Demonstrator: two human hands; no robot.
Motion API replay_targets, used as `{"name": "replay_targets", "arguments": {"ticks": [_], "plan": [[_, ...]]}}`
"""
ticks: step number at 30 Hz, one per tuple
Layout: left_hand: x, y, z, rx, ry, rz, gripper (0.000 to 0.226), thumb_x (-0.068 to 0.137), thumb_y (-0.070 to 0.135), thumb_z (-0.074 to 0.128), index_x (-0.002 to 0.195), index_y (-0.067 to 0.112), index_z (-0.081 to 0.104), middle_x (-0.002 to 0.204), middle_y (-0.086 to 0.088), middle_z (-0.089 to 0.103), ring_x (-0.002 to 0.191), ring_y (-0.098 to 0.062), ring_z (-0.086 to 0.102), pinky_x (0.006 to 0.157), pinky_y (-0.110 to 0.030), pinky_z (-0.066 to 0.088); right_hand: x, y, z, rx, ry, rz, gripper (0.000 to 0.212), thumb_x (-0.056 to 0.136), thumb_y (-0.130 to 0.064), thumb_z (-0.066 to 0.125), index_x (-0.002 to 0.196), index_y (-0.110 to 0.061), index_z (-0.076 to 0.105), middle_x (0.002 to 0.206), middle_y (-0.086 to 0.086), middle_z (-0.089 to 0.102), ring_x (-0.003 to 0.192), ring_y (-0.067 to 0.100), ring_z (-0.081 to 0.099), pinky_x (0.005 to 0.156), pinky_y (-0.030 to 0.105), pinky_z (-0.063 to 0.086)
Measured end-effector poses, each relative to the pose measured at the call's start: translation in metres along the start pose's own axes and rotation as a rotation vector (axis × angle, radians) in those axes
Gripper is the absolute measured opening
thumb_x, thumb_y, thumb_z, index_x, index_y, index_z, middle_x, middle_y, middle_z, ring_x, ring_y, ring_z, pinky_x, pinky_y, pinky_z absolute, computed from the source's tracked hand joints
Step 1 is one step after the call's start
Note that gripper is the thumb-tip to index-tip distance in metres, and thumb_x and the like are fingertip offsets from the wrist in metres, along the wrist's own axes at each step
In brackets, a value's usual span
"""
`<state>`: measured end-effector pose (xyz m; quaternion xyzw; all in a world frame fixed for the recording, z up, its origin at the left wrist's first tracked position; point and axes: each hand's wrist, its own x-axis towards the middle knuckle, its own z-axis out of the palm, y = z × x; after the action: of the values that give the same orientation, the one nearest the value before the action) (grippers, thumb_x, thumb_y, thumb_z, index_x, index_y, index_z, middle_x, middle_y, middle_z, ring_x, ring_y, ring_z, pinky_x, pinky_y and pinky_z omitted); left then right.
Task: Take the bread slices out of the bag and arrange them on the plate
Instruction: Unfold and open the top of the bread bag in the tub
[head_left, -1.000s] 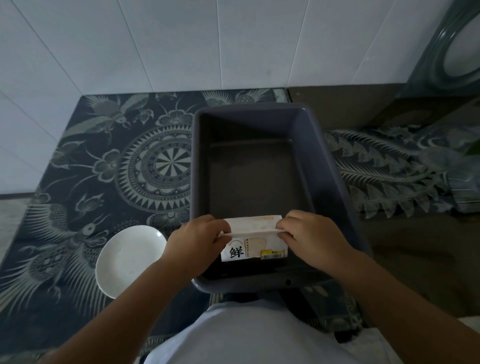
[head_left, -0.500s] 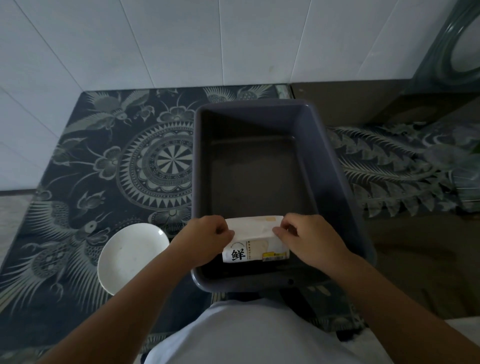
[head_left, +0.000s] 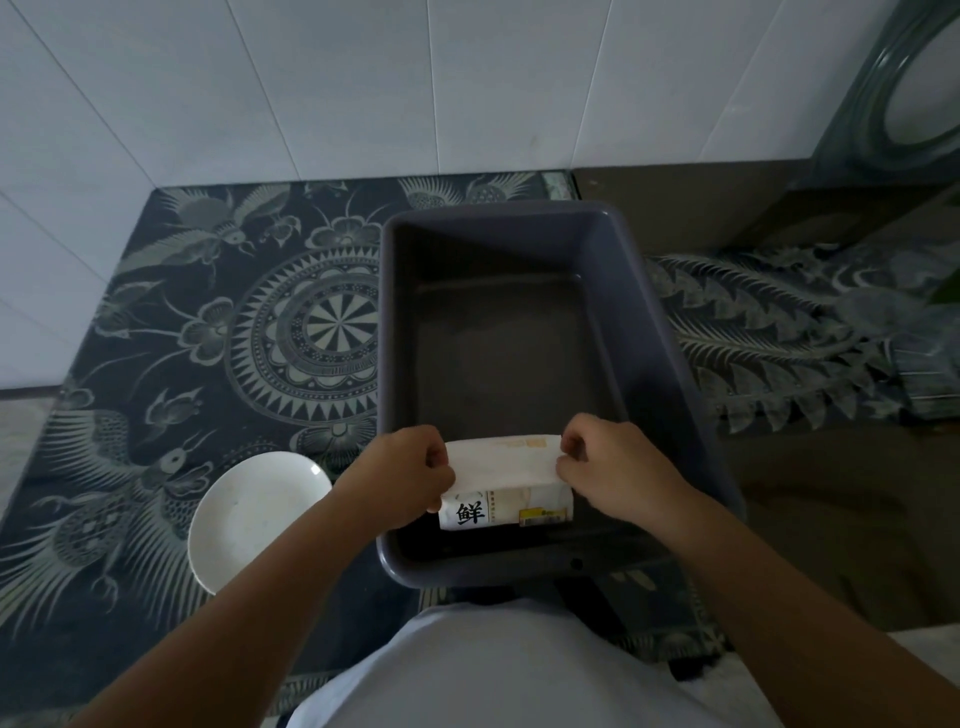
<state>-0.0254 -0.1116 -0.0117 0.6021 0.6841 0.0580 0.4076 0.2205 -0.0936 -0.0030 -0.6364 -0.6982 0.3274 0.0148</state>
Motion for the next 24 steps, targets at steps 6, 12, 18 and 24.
{"name": "replay_targets", "arguments": {"ticks": [6, 12, 18, 24], "plan": [[-0.001, -0.009, -0.002, -0.178, -0.004, -0.066, 0.008, 0.087, 0.01, 0.054, 0.086, 0.016, 0.059, 0.058, -0.002, 0.074, 0.044, -0.011, 0.063, 0.055, -0.032, 0.057, -0.002, 0.005, 0.0, 0.164, -0.029, 0.055, 0.014, 0.095, -0.024, 0.057, 0.108, -0.027, 0.053, 0.097, 0.0, 0.068, 0.074, 0.011, 0.069, 0.054, 0.021, 0.052], [0.0, -0.014, 0.001, -0.172, 0.022, -0.082, 0.01, 0.084, 0.008, 0.055, 0.083, 0.017, 0.059, 0.056, 0.002, 0.073, 0.042, -0.008, 0.063, 0.041, -0.022, 0.05, -0.004, 0.009, 0.006, 0.274, 0.019, 0.083, 0.014, 0.096, -0.02, 0.059, 0.105, -0.03, 0.056, 0.088, -0.005, 0.07, 0.064, 0.003, 0.07, 0.051, 0.015, 0.05], [0.003, -0.016, 0.0, -0.399, 0.072, -0.198, 0.021, 0.084, -0.002, 0.053, 0.087, 0.018, 0.055, 0.05, 0.0, 0.07, 0.039, -0.006, 0.059, 0.038, -0.021, 0.045, -0.004, 0.015, 0.013, 0.561, 0.095, 0.161, 0.018, 0.096, -0.01, 0.053, 0.106, -0.025, 0.058, 0.084, 0.002, 0.073, 0.067, 0.008, 0.072, 0.056, 0.02, 0.052], [-0.001, -0.015, 0.001, -0.623, 0.051, -0.225, 0.022, 0.092, -0.005, 0.049, 0.091, 0.016, 0.054, 0.052, -0.001, 0.069, 0.041, -0.007, 0.058, 0.042, -0.023, 0.048, -0.006, 0.013, 0.022, 0.864, 0.125, 0.29, 0.017, 0.099, -0.009, 0.049, 0.107, -0.021, 0.059, 0.092, 0.01, 0.073, 0.081, 0.019, 0.071, 0.066, 0.029, 0.051]]}}
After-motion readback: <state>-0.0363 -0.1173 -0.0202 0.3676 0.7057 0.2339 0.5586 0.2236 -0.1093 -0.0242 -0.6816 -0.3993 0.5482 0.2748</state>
